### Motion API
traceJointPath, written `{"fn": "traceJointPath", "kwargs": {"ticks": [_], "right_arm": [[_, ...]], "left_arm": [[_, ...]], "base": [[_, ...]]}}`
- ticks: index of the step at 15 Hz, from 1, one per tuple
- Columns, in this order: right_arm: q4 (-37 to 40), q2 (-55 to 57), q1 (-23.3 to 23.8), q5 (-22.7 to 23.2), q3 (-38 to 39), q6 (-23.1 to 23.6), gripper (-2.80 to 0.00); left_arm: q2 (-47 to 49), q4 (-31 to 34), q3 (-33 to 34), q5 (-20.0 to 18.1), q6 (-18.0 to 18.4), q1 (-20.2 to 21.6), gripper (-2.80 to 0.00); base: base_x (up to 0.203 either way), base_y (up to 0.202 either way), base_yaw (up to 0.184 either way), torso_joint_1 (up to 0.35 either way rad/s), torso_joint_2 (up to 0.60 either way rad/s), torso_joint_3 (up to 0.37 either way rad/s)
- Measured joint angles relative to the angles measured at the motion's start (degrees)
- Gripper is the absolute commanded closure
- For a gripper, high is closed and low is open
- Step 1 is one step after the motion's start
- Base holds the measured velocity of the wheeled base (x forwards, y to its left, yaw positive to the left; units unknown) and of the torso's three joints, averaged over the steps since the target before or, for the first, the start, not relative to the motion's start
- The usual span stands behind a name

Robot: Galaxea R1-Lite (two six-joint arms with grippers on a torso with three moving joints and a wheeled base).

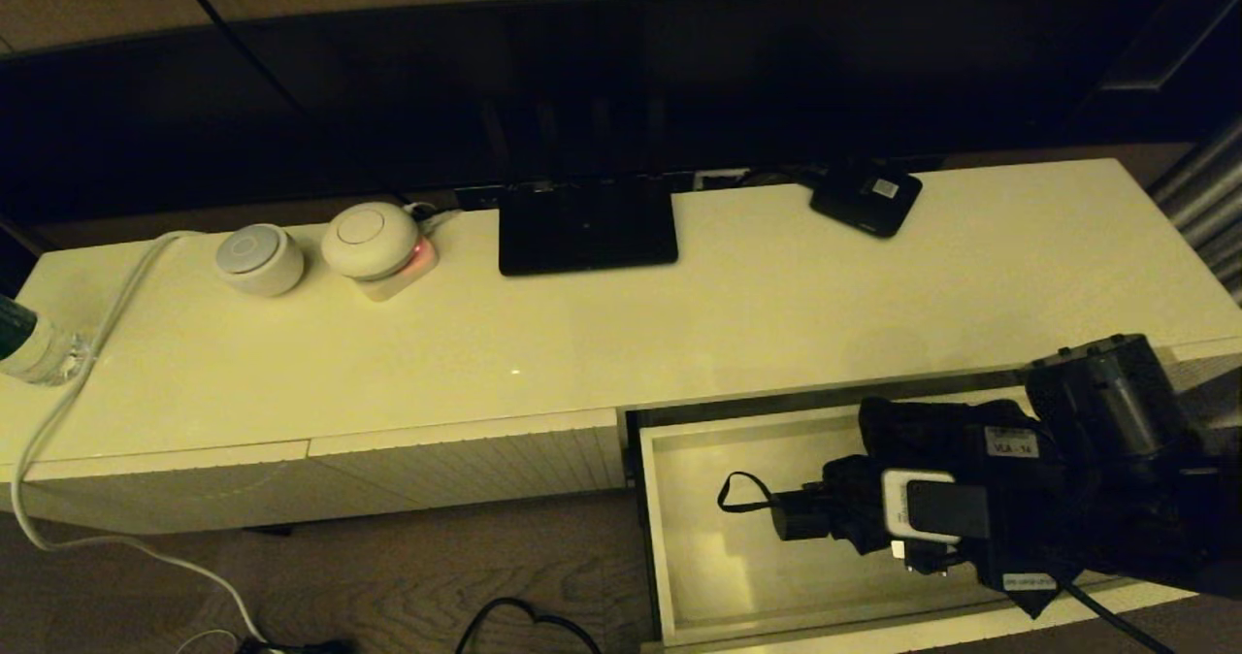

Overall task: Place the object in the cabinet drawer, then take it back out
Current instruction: Put the umbrella in the drawer

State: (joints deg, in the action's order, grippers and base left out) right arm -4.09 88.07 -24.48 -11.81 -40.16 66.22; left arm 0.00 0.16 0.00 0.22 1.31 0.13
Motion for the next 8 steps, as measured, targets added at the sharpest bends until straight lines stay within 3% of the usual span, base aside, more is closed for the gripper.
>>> {"fn": "traceJointPath", "kwargs": {"ticks": [8], "right_arm": [[-5.5, 7.5, 1.8, -0.1, -0.4, 6.8, 0.0]], "left_arm": [[0.0, 0.0, 0.0, 0.0, 0.0, 0.0, 0.0]], "base": [[0.0, 0.0, 0.0, 0.0, 0.0, 0.0]]}}
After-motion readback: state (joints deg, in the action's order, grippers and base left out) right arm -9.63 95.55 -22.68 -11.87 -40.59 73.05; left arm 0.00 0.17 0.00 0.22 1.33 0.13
